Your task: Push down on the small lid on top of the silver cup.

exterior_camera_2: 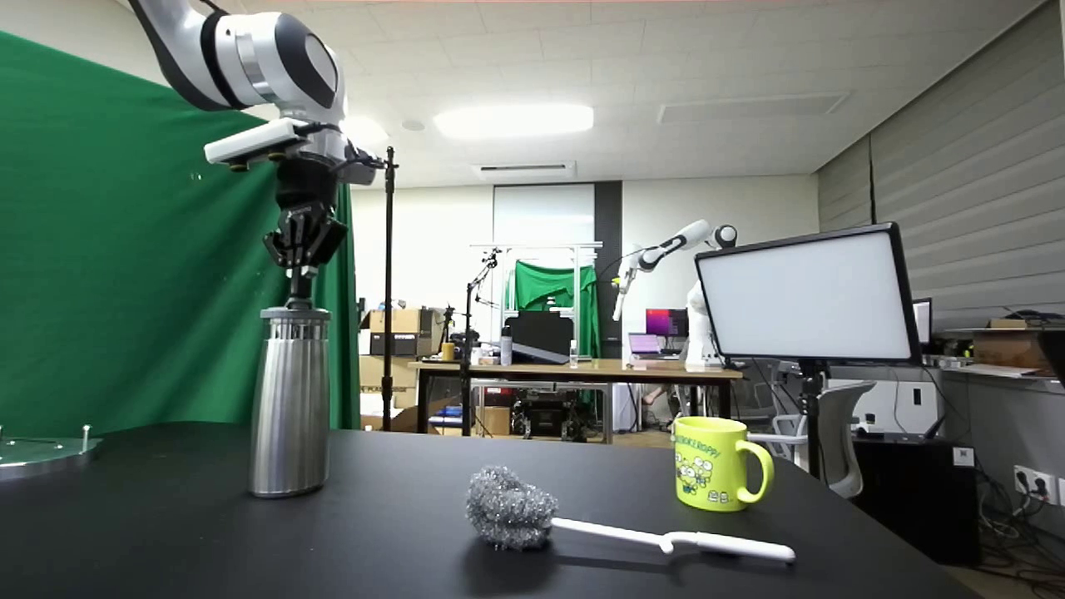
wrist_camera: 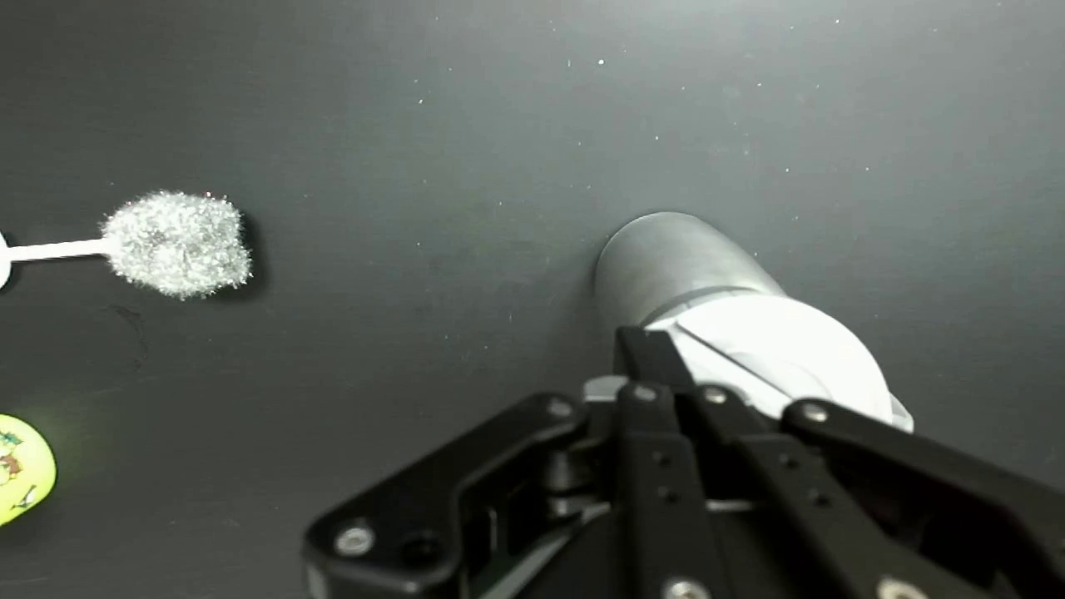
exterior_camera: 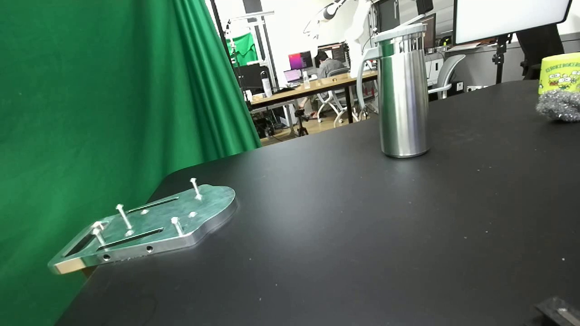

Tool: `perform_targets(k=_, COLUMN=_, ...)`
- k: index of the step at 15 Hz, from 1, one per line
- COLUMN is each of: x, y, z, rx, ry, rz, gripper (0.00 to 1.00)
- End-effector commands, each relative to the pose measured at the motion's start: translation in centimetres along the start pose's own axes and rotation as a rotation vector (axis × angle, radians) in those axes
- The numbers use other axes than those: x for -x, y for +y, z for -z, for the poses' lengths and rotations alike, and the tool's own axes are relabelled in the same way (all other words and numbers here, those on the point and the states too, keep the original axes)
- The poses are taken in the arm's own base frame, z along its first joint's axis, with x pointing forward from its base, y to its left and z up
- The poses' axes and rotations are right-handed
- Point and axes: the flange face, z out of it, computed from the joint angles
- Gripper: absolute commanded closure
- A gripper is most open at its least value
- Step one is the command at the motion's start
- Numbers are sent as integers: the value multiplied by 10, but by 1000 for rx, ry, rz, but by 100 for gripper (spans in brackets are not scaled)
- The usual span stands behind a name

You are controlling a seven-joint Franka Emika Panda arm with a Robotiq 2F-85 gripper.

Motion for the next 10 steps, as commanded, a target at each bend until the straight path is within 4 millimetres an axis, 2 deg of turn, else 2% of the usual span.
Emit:
perform_targets(k=1, x=3, y=3, z=-5, rx=15, ry=4, rz=-36, gripper=100)
perform_targets(k=10, x=1, y=1, z=-18, rx=9, ry=-7, rz=-43, gripper=100)
